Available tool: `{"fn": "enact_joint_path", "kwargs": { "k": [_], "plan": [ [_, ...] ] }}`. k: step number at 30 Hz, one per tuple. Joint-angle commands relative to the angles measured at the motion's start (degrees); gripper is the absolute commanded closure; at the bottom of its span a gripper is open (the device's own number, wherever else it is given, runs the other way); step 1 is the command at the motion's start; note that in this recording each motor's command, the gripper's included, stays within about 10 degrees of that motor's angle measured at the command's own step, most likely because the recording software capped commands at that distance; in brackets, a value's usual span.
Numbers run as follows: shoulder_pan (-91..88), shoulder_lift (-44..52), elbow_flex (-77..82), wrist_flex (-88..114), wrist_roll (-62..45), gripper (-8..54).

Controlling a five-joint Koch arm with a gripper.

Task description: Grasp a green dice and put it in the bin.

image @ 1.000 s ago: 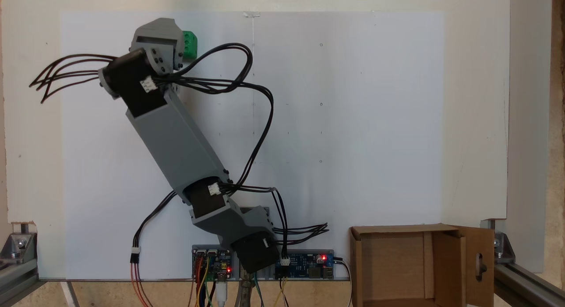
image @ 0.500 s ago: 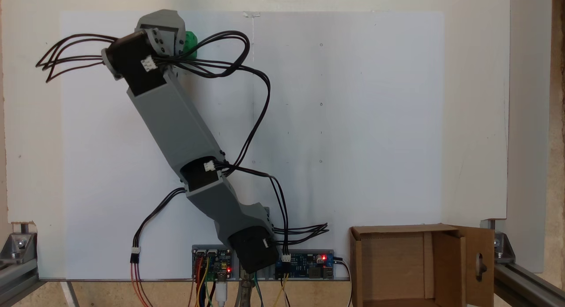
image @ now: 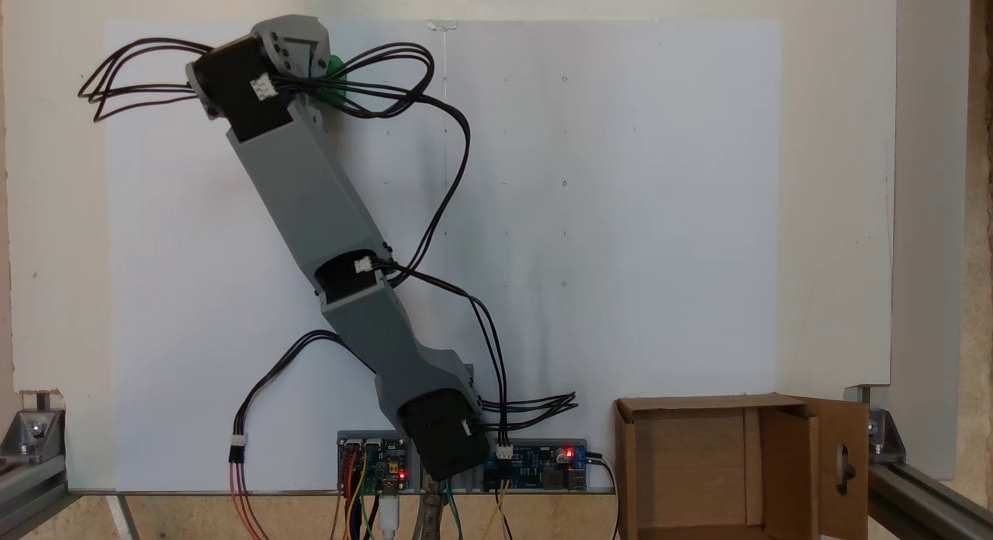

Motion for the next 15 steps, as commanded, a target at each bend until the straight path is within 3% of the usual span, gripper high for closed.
{"fn": "enact_joint_path", "kwargs": {
  "k": [1, 15],
  "plan": [
    [0.7, 0.7, -4.0, 7.9, 3.7, 2.8],
    [0.8, -0.9, -4.0, 3.6, 6.0, 2.9]
  ]
}}
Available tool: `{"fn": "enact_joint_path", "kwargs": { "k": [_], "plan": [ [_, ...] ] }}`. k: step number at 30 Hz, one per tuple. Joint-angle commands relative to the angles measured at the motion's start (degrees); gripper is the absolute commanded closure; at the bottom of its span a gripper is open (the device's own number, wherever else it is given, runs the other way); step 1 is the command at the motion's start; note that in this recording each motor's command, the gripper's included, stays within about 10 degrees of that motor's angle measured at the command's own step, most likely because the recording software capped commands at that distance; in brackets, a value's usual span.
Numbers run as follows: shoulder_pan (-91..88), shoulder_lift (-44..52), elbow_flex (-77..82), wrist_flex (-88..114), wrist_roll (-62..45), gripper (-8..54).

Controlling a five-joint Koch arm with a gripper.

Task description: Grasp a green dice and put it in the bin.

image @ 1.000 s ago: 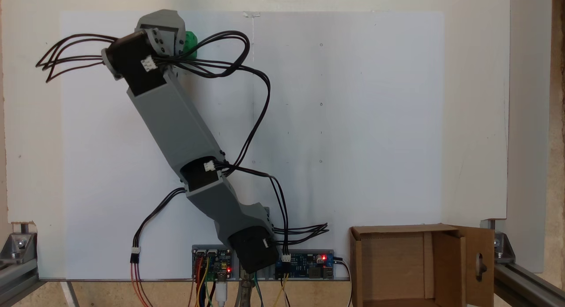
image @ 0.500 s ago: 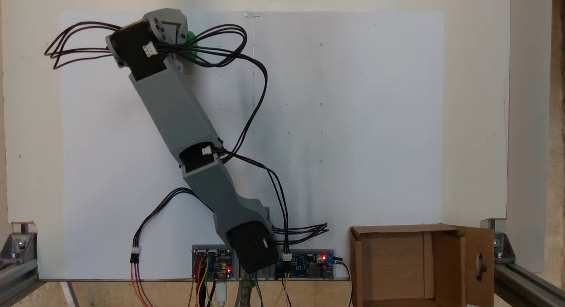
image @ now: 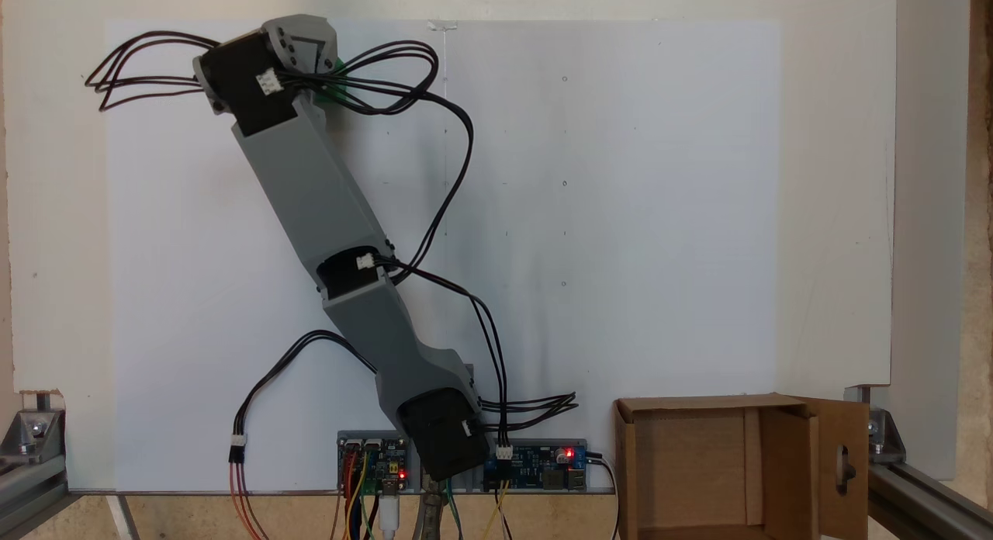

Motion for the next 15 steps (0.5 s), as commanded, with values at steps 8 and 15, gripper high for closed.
{"fn": "enact_joint_path", "kwargs": {
  "k": [8, 15],
  "plan": [
    [0.0, -0.5, -3.9, 1.8, 4.0, 2.8],
    [0.0, -2.0, -3.9, -0.7, 4.0, 2.8]
  ]
}}
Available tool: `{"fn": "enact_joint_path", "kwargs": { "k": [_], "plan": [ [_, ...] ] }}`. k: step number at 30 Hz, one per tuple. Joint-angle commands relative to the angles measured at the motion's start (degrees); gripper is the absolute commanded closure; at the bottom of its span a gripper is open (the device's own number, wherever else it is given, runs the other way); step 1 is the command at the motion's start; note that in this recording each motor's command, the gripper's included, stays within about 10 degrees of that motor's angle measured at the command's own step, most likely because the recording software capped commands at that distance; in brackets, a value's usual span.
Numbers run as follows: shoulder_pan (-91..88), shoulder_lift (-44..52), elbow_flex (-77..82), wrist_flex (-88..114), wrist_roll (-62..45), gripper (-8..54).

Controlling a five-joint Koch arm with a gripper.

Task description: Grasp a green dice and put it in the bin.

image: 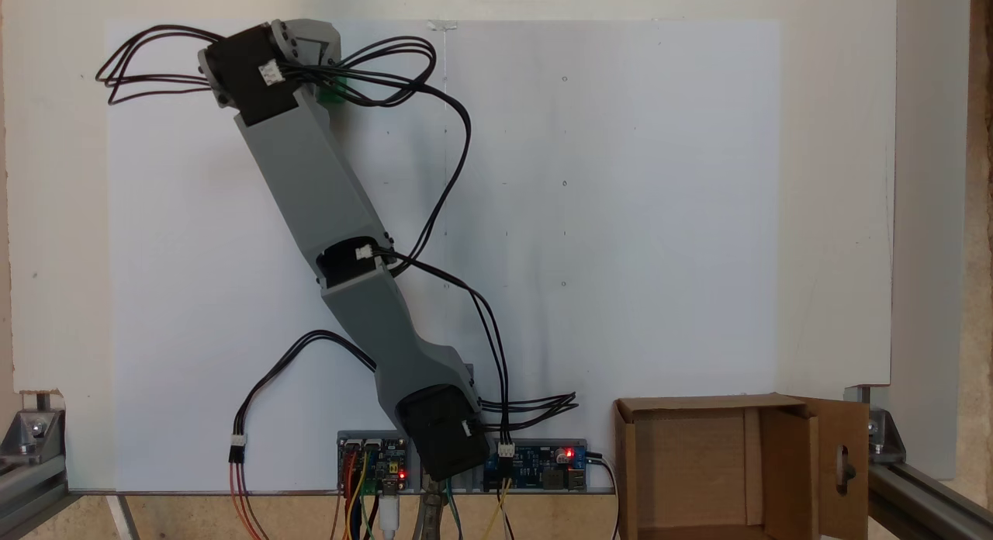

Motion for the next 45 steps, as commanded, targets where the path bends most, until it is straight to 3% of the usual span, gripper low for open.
{"fn": "enact_joint_path", "kwargs": {
  "k": [1, 45],
  "plan": [
    [0.0, 0.9, -4.0, -0.4, 4.0, 2.8],
    [-1.1, -4.5, -4.0, -5.5, 4.0, 2.9]
  ]
}}
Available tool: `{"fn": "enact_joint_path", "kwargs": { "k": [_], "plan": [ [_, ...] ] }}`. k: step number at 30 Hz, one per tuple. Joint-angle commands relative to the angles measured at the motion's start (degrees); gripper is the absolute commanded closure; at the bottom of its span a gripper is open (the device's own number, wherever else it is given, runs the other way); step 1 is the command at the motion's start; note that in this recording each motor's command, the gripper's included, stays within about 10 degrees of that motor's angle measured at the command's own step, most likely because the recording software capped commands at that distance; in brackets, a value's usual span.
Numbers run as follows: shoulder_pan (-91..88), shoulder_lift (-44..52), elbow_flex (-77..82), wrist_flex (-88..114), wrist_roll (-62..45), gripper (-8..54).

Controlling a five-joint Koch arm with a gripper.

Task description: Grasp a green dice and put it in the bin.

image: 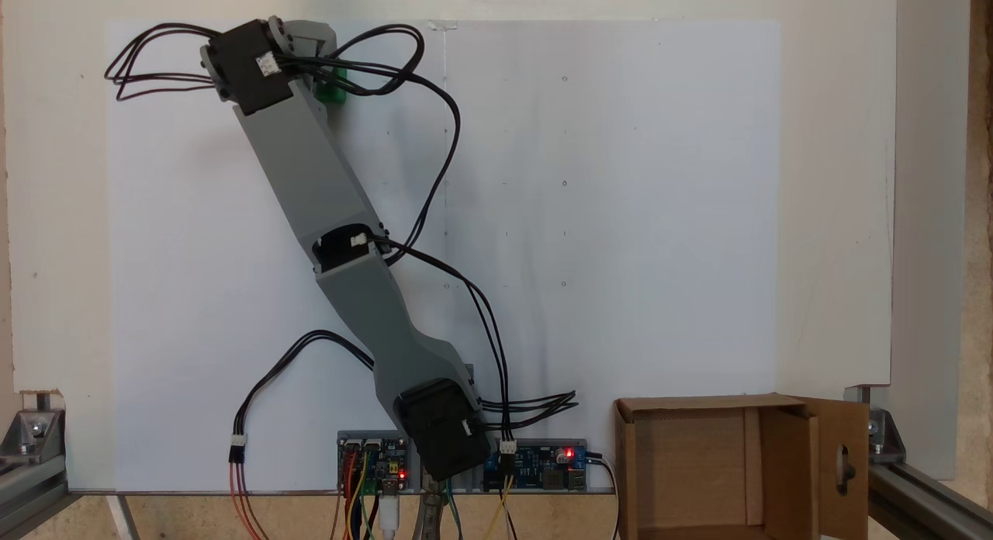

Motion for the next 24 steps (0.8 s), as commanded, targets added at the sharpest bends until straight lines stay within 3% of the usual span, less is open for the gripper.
{"fn": "enact_joint_path", "kwargs": {
  "k": [1, 16, 24],
  "plan": [
    [0.0, 0.4, -4.0, -0.8, 4.0, 2.9],
    [0.4, -3.0, -4.0, -4.7, 4.0, 4.2],
    [0.5, -3.3, -4.0, -5.2, 4.0, 9.8]
  ]
}}
